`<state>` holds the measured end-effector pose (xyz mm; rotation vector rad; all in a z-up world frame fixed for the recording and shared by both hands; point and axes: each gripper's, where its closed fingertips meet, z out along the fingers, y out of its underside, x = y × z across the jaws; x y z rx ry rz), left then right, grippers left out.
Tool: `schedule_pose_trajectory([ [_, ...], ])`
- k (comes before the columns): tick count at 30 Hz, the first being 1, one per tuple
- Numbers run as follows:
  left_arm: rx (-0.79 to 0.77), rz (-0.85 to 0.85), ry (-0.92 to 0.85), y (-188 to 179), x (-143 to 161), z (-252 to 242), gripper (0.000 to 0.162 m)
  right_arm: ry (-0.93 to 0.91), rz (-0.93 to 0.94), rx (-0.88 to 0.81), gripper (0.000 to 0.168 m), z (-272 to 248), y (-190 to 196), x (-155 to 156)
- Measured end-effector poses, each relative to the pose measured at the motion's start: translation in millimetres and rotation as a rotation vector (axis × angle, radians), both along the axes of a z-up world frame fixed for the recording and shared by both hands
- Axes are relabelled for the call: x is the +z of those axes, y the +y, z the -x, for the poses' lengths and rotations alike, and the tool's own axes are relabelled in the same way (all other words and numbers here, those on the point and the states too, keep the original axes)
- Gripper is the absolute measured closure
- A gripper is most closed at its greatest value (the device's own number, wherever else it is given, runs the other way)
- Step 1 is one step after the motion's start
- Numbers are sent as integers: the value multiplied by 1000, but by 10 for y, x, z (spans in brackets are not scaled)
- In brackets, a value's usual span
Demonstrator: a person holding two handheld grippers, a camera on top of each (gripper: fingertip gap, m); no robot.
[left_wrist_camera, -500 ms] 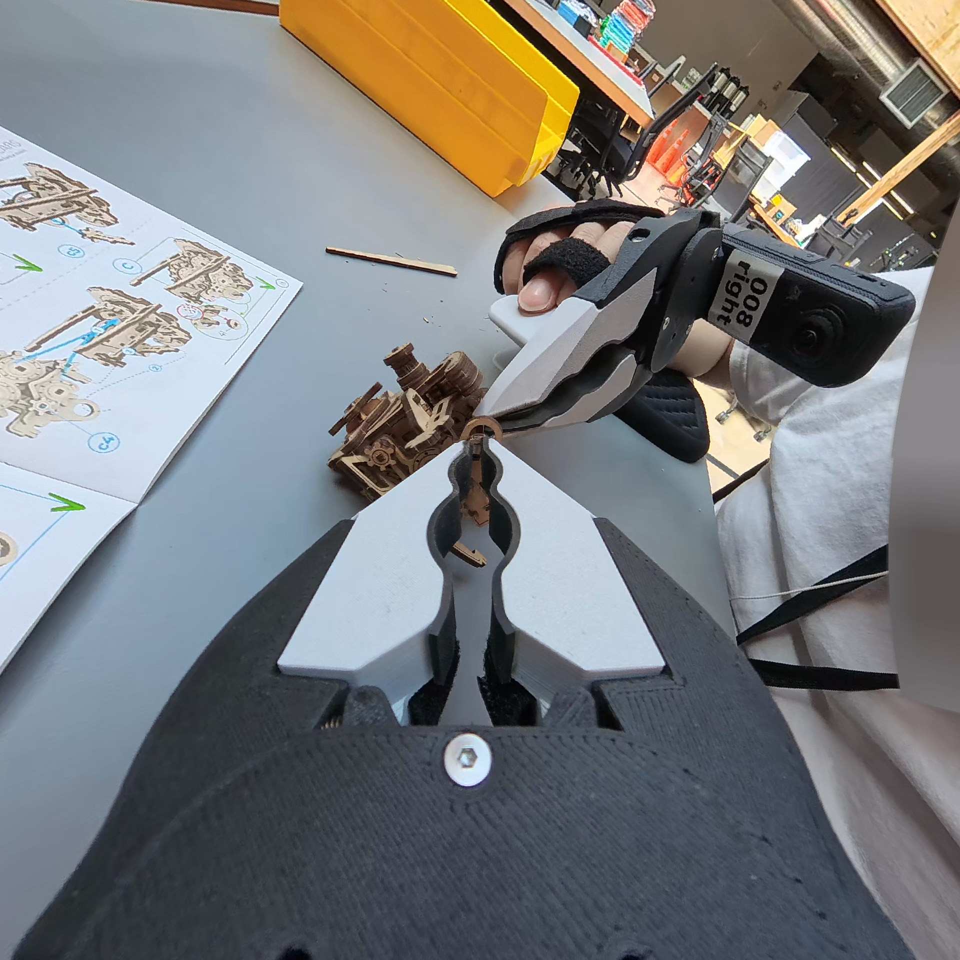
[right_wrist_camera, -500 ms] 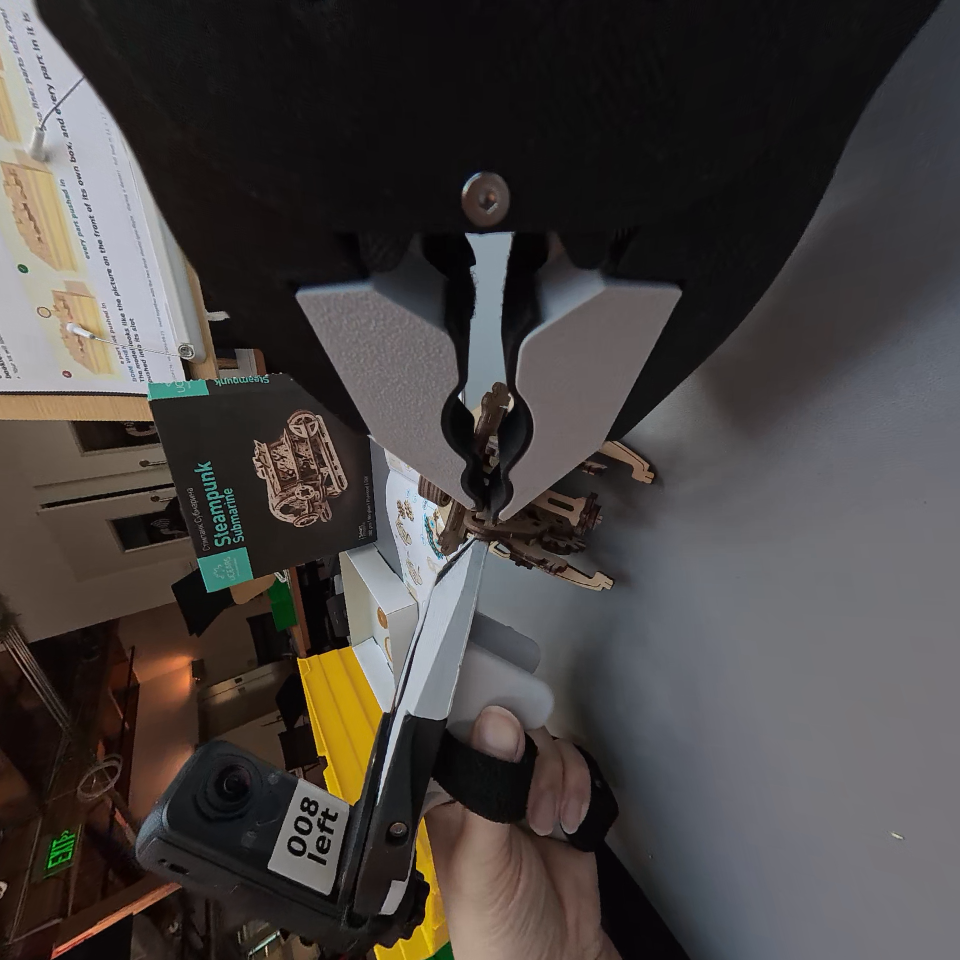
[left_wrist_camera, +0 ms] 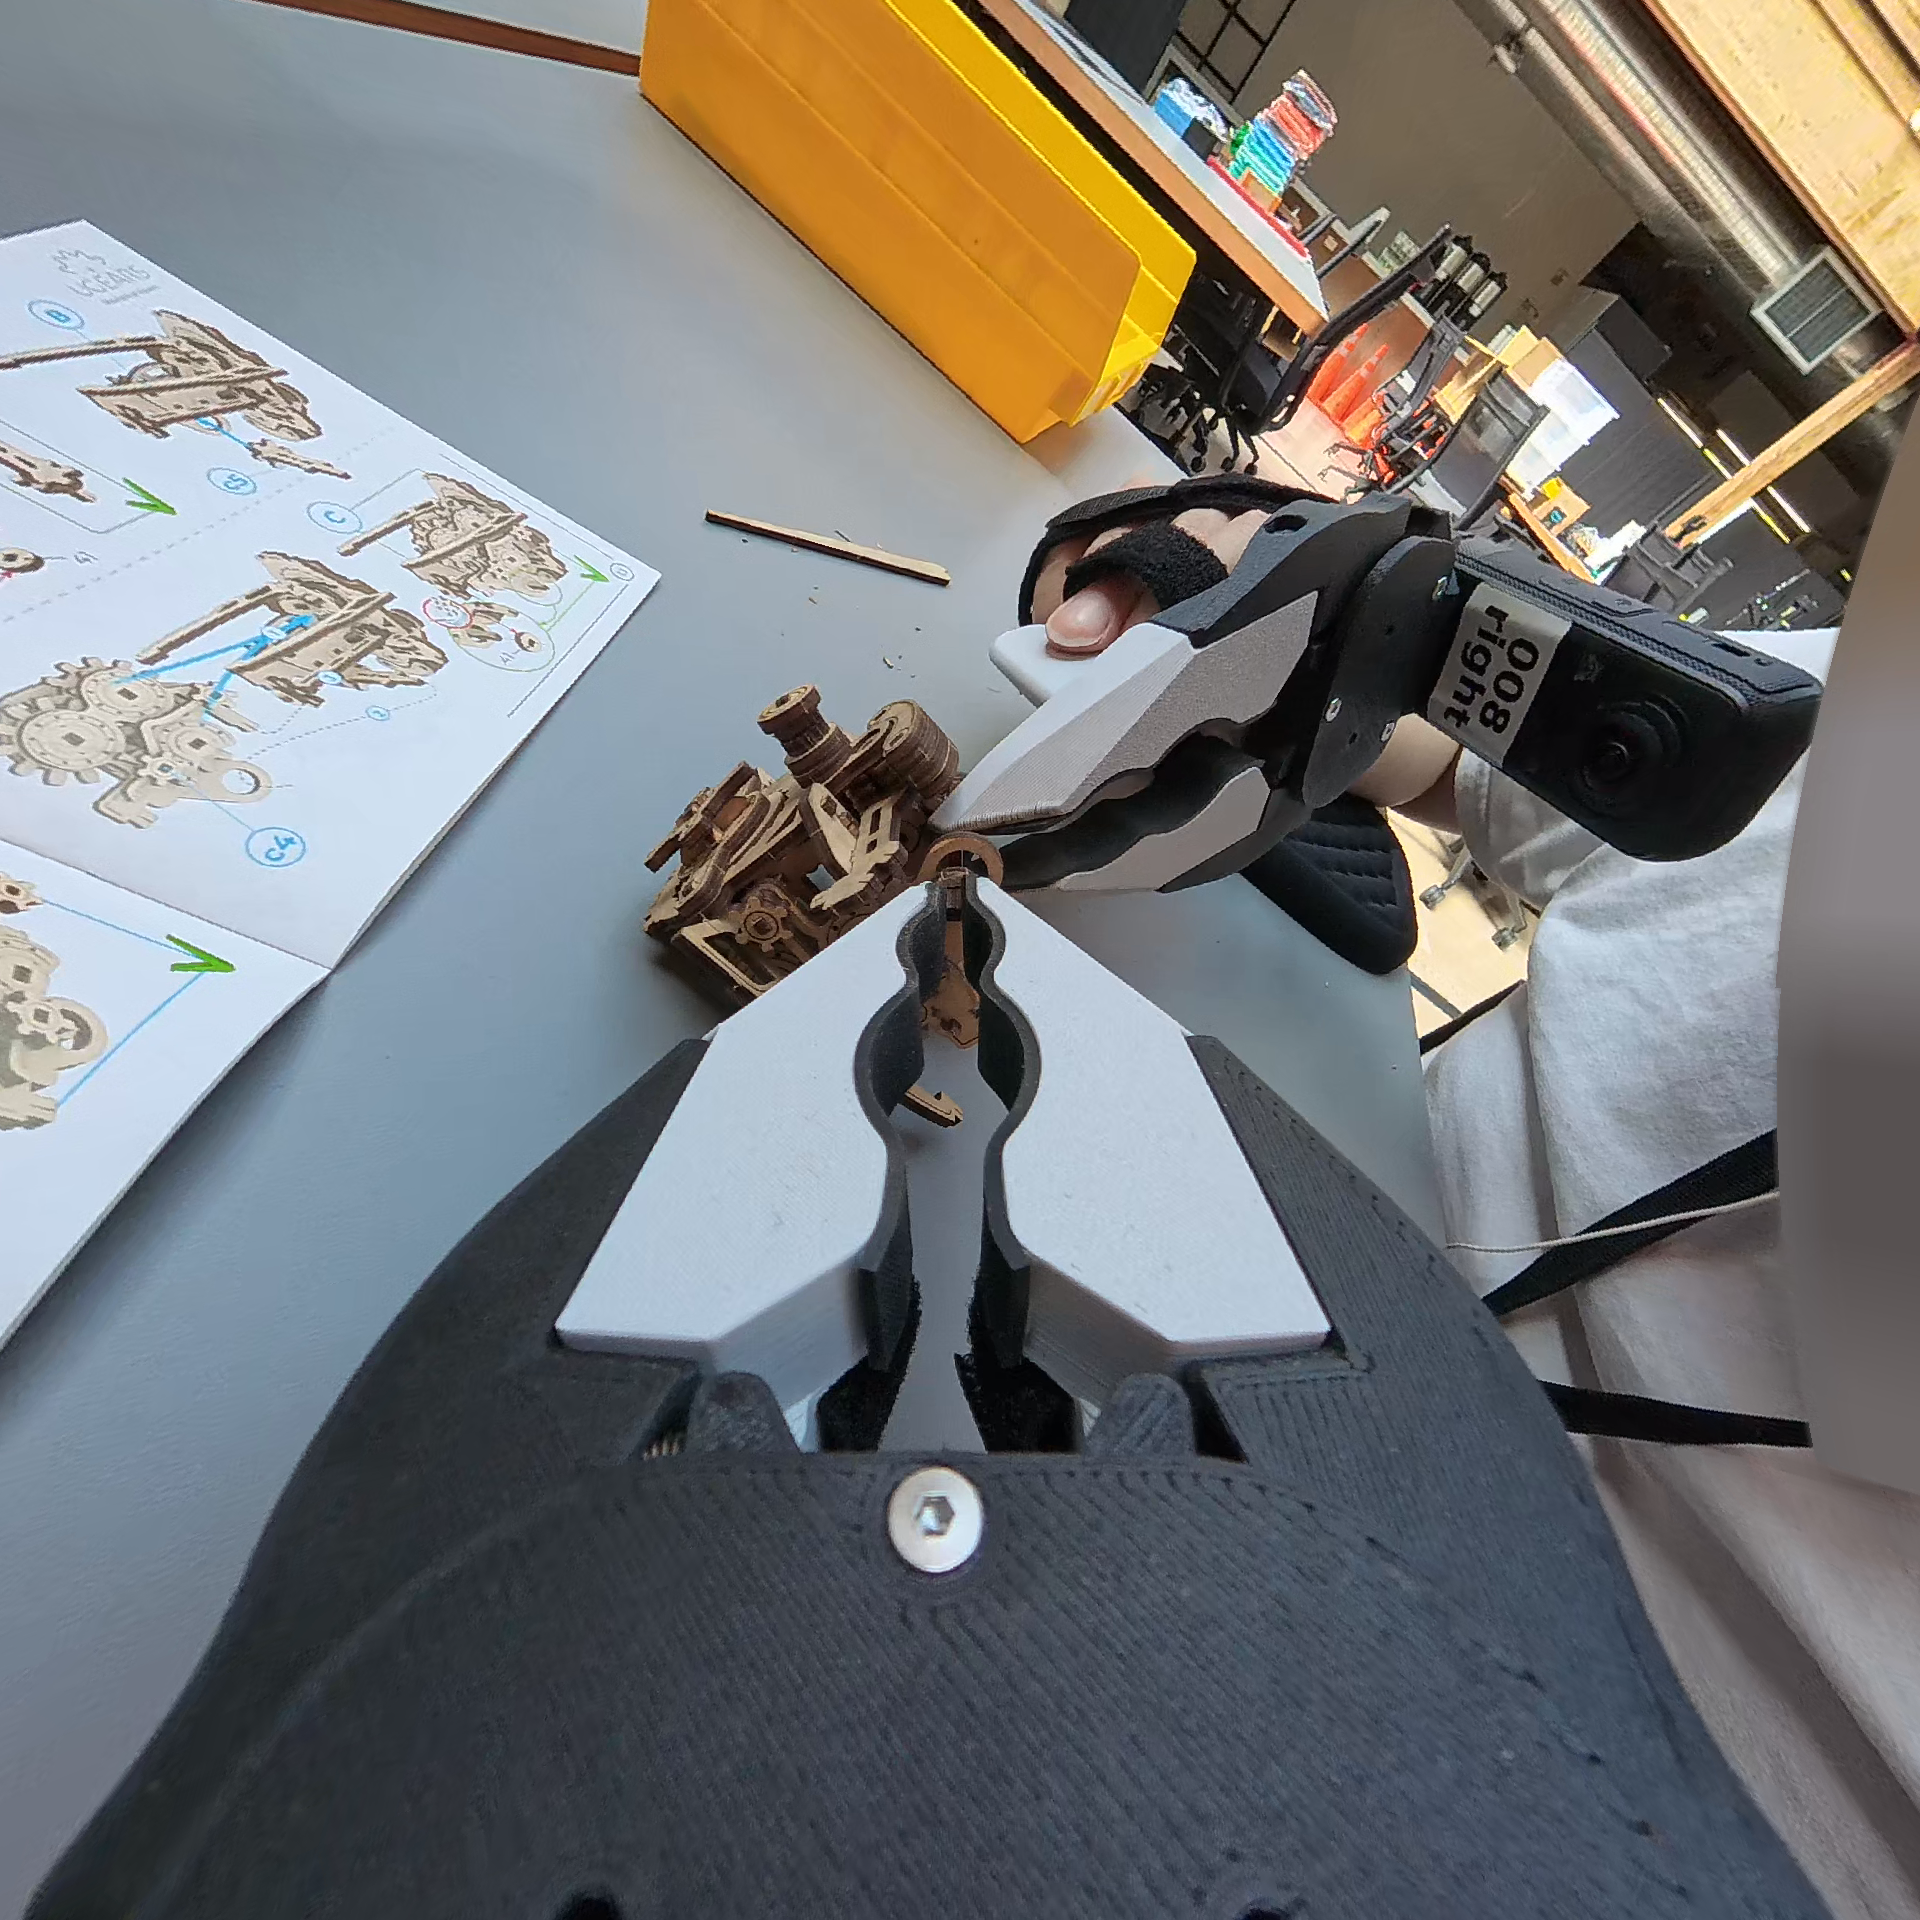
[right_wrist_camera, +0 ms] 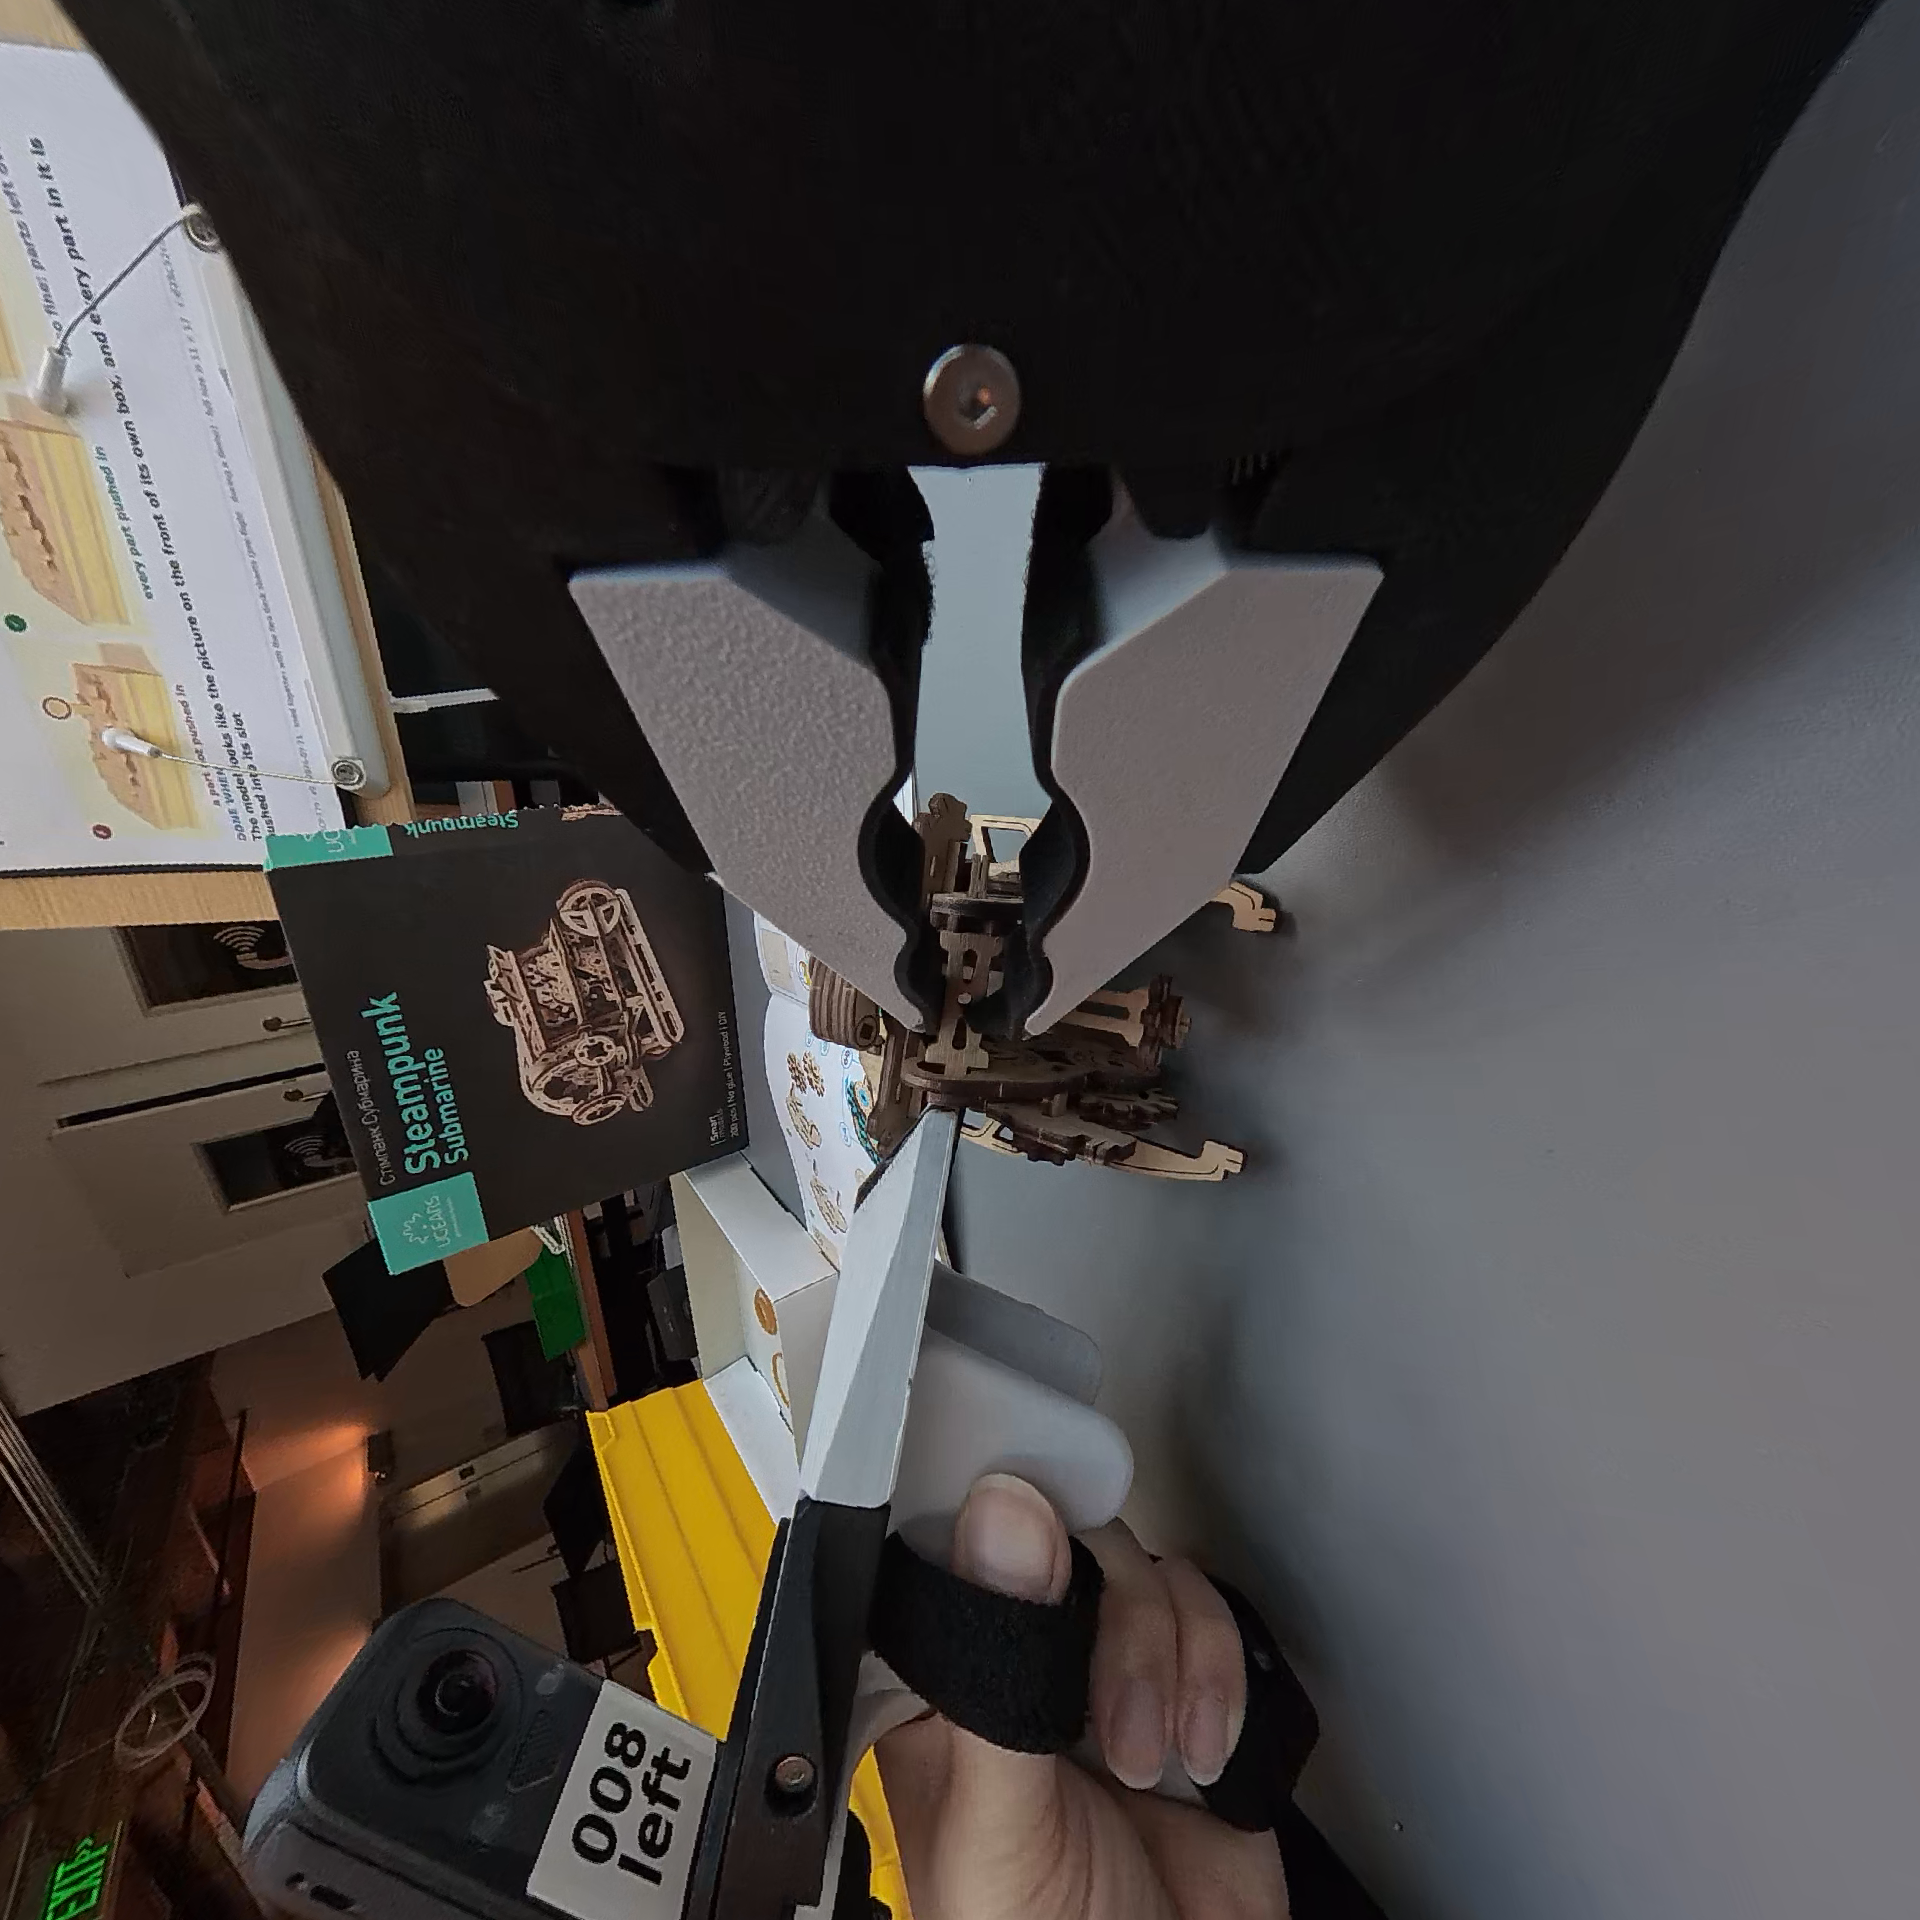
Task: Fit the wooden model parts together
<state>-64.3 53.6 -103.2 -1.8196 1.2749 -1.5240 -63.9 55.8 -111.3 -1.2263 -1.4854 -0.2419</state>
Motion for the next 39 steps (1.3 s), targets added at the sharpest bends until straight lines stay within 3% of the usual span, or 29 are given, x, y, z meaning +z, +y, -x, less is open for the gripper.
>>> schedule_pose_trajectory([
  [9,-50,-43,17,-88,-23,5,161,-46,-44,36,166,59,-114,18],
  [39,-203,-184,124,-170,-41,51,162,-21,3,86,168,136,-201,8],
])
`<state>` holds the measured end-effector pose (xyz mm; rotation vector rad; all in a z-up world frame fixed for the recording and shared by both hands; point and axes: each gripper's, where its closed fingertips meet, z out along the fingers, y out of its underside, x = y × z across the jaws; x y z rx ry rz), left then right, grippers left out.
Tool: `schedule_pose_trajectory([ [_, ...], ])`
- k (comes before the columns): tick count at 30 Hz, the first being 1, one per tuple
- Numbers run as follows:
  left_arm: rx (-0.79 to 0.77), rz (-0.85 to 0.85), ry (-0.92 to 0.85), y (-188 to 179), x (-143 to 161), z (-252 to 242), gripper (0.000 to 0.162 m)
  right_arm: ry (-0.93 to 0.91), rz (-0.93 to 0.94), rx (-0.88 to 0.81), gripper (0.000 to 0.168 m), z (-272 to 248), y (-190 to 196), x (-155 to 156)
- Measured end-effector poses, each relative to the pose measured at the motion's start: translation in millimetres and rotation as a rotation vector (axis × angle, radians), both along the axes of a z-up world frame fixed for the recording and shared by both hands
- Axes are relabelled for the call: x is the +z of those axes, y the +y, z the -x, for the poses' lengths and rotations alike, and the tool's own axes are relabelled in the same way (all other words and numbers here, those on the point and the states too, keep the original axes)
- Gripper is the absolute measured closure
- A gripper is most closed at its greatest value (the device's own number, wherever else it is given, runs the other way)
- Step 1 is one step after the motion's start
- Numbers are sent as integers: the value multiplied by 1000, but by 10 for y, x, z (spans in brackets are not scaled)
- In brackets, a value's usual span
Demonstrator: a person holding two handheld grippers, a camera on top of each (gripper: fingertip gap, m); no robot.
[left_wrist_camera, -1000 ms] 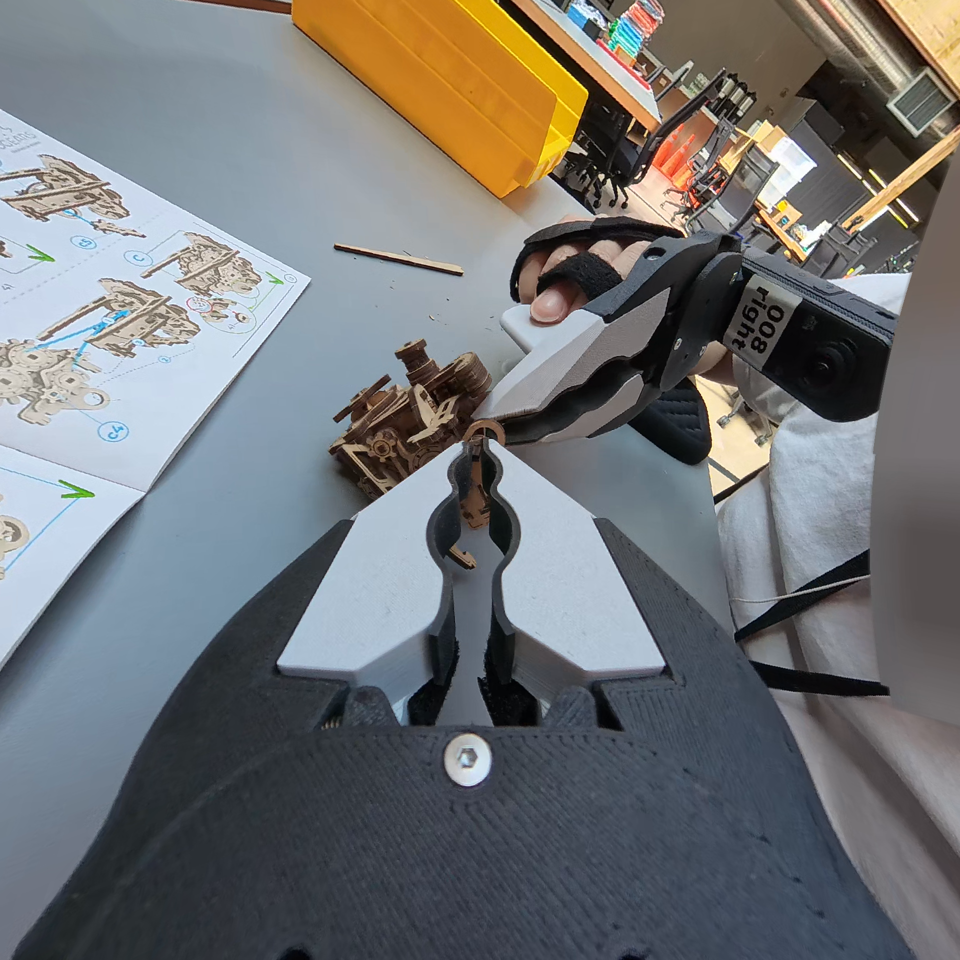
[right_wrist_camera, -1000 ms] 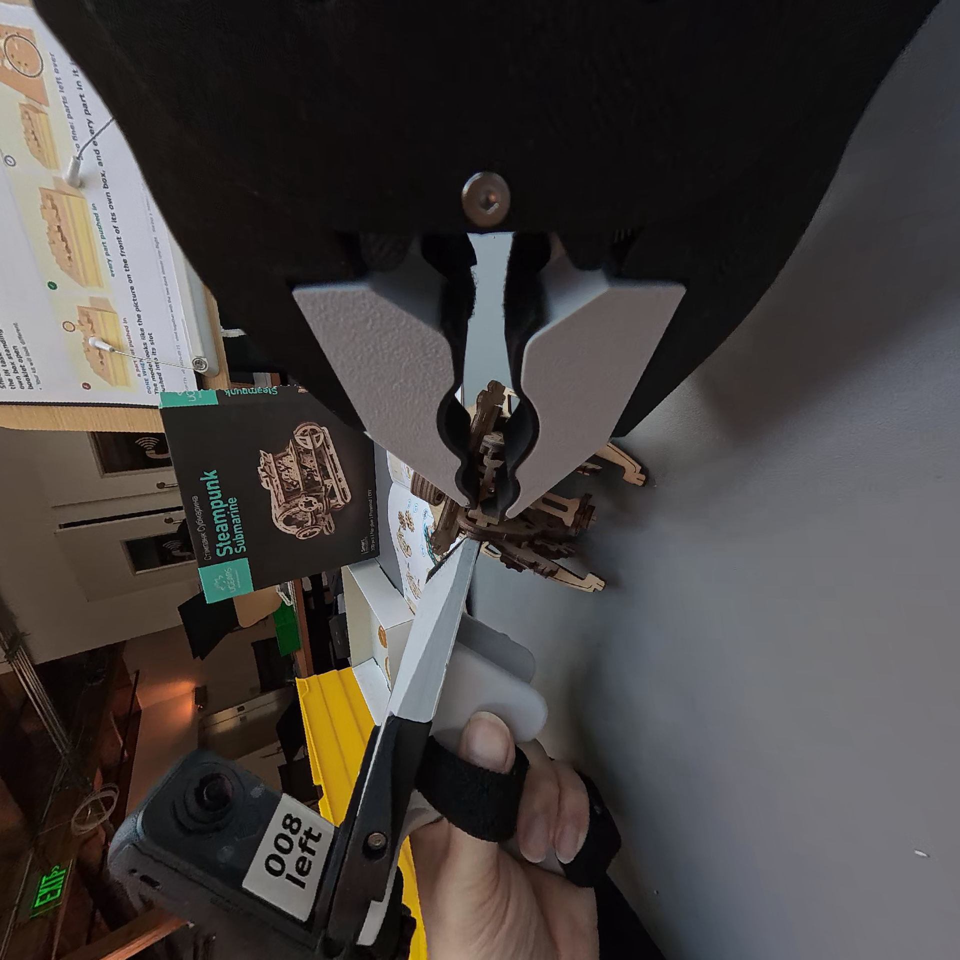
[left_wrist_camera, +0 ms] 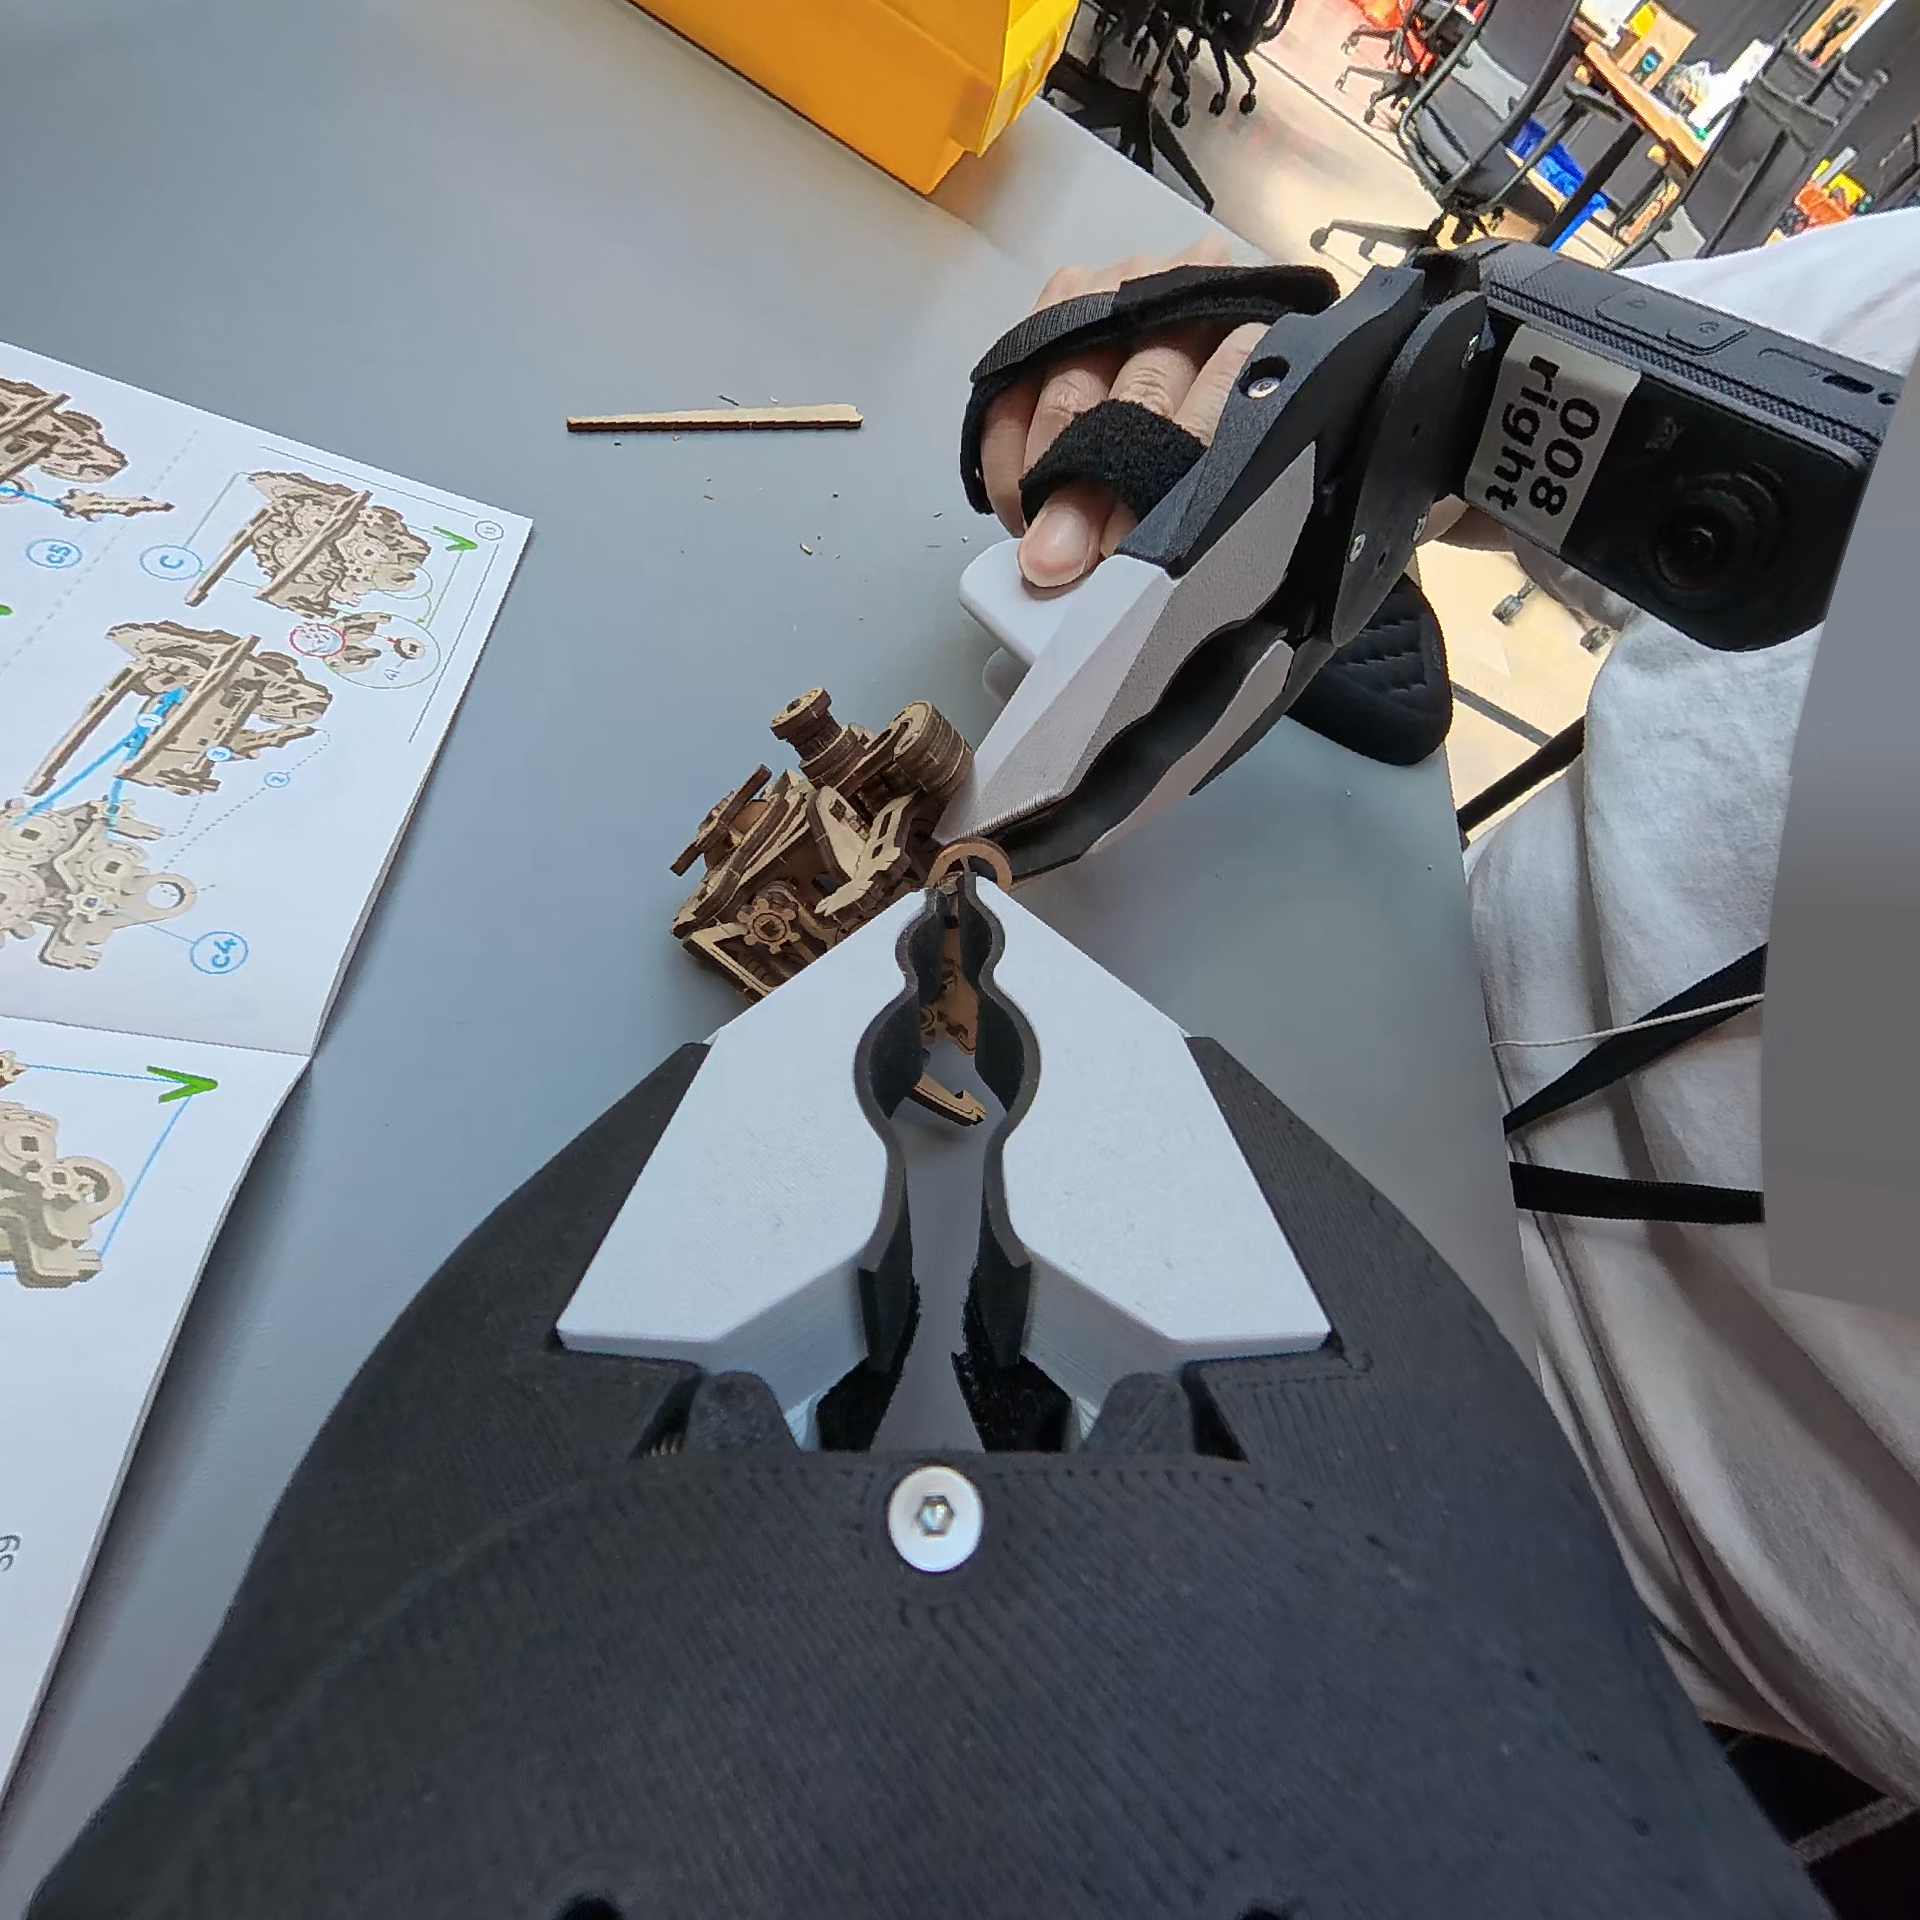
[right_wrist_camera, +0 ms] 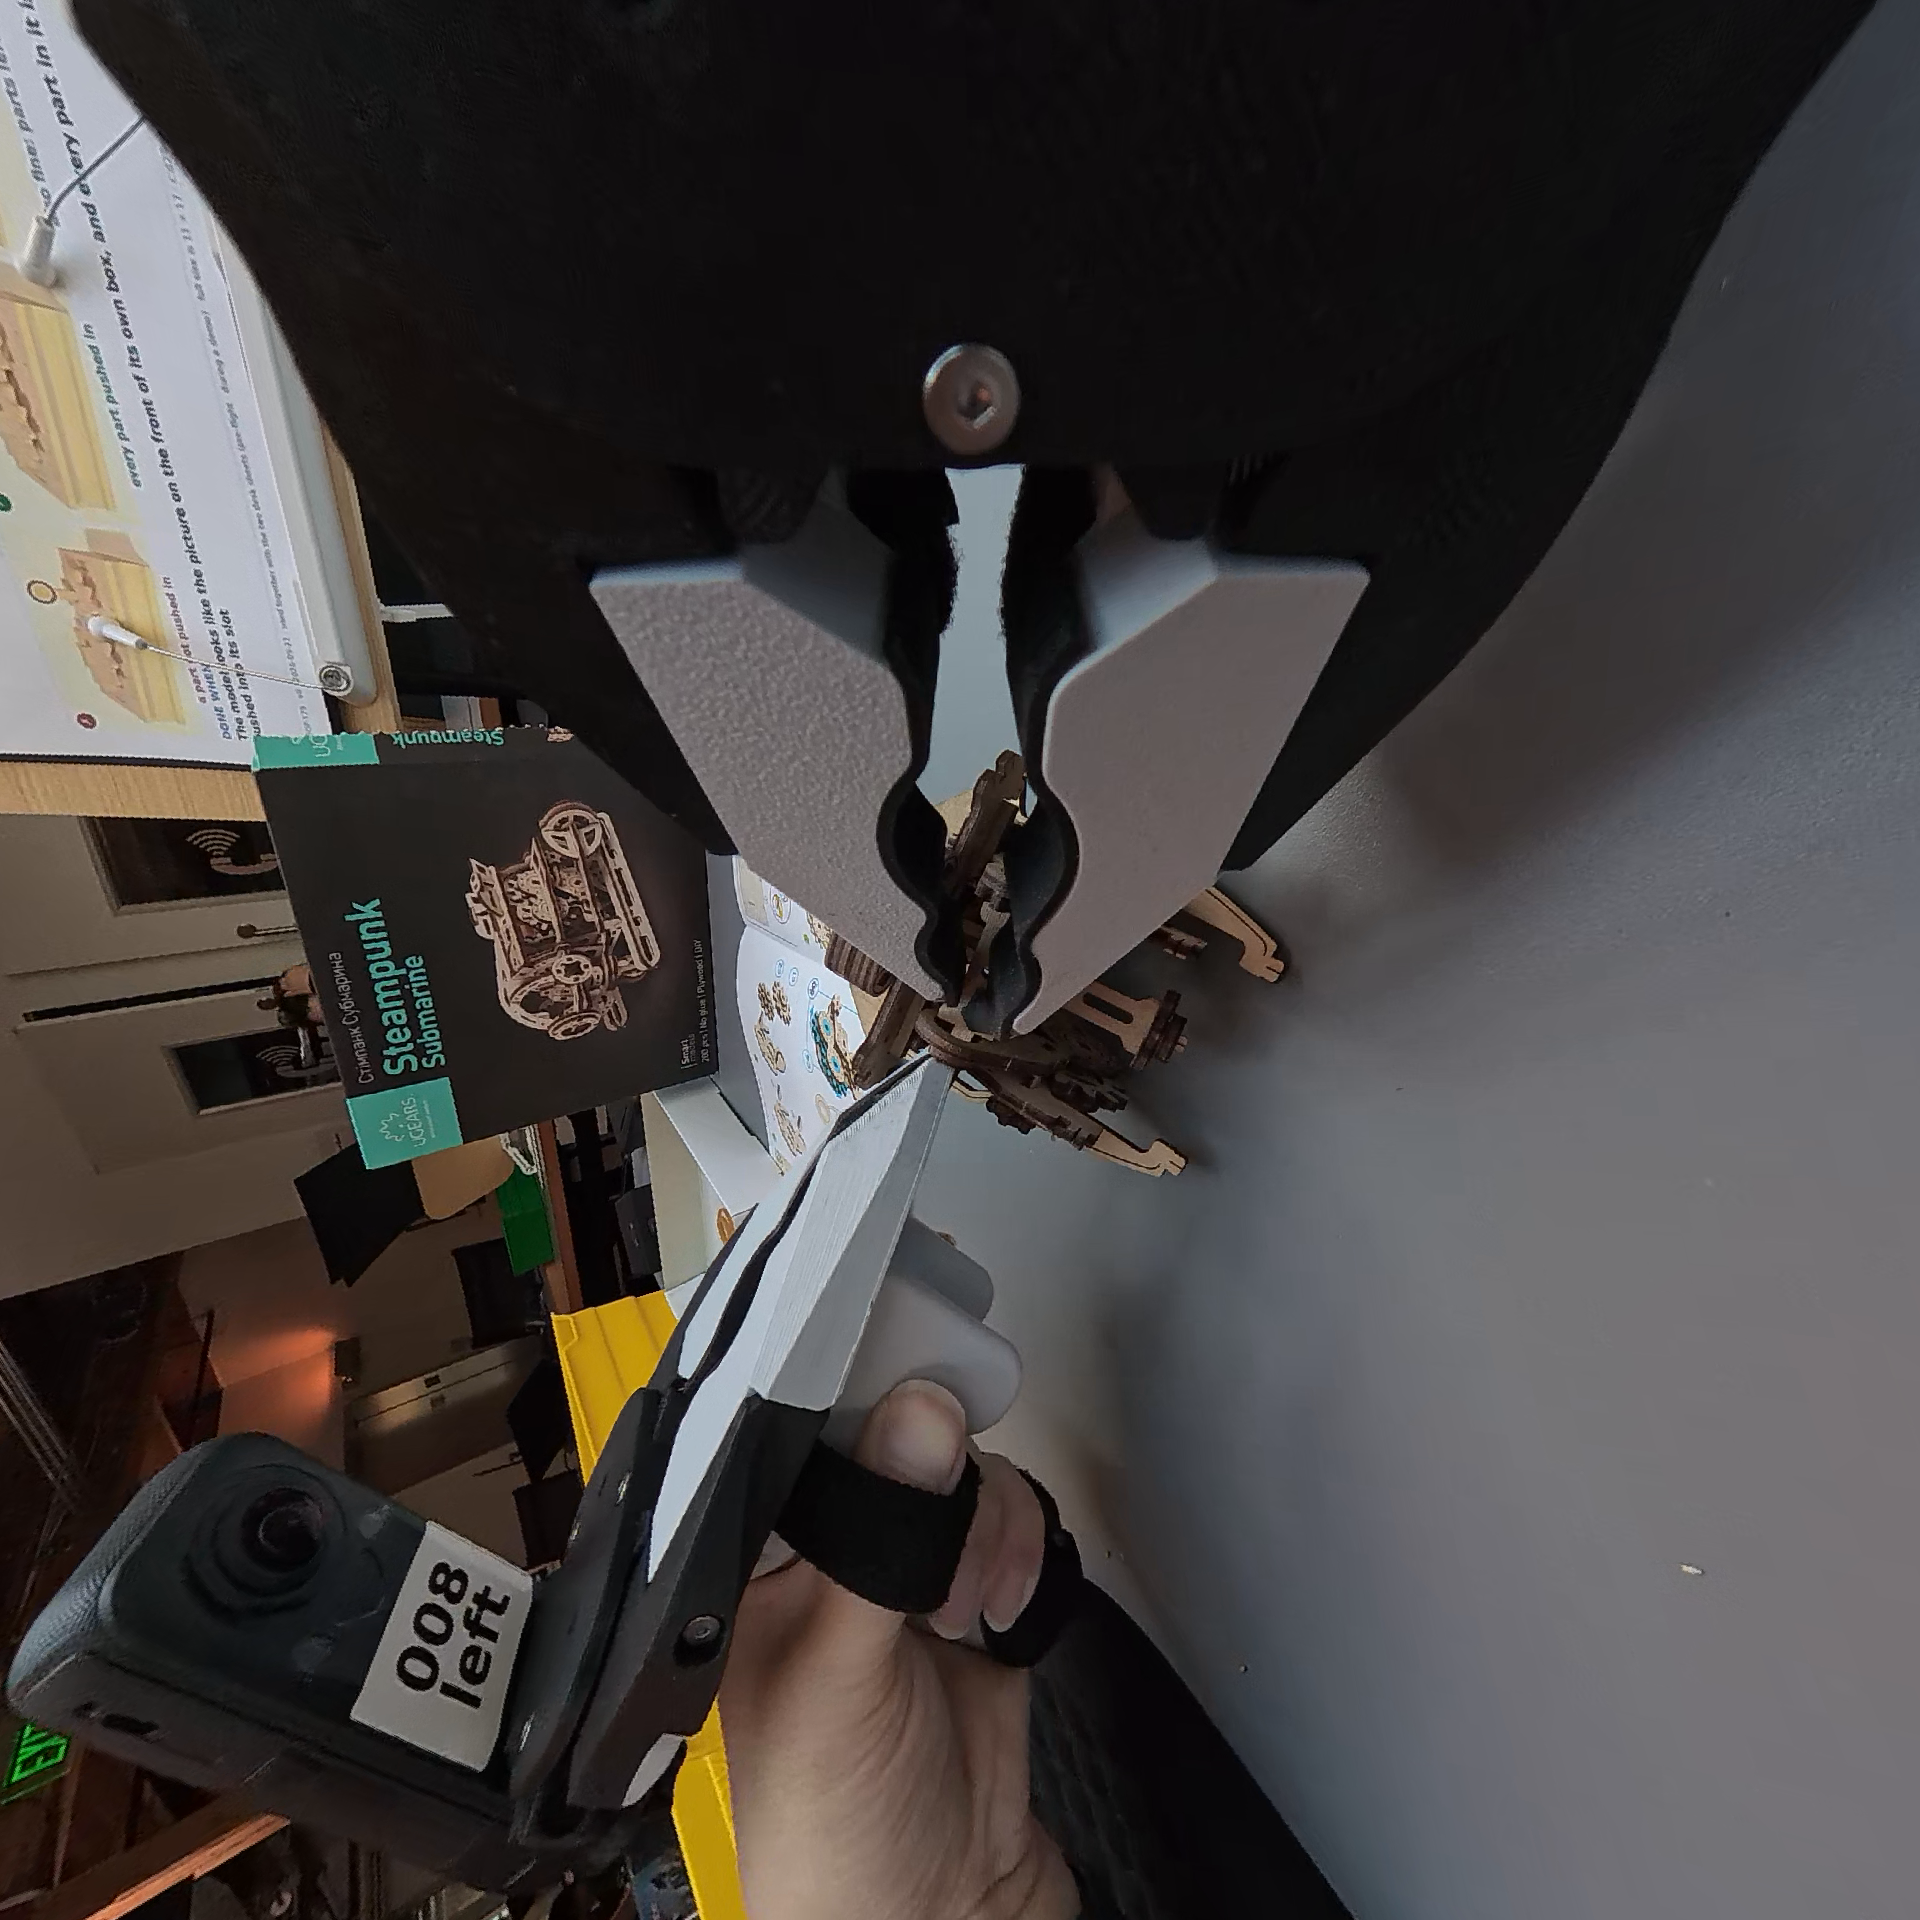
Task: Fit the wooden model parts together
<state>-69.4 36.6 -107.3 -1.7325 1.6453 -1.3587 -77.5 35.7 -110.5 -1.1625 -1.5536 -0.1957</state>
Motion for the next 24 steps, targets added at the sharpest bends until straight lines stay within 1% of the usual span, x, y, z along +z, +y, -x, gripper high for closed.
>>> schedule_pose_trajectory([
  [20,1,-40,26,-3,-4,2,162,-14,6,-6,168,-2,0,-1],
  [24,35,-36,0,52,48,-14,162,14,-3,-25,168,-33,59,39],
])
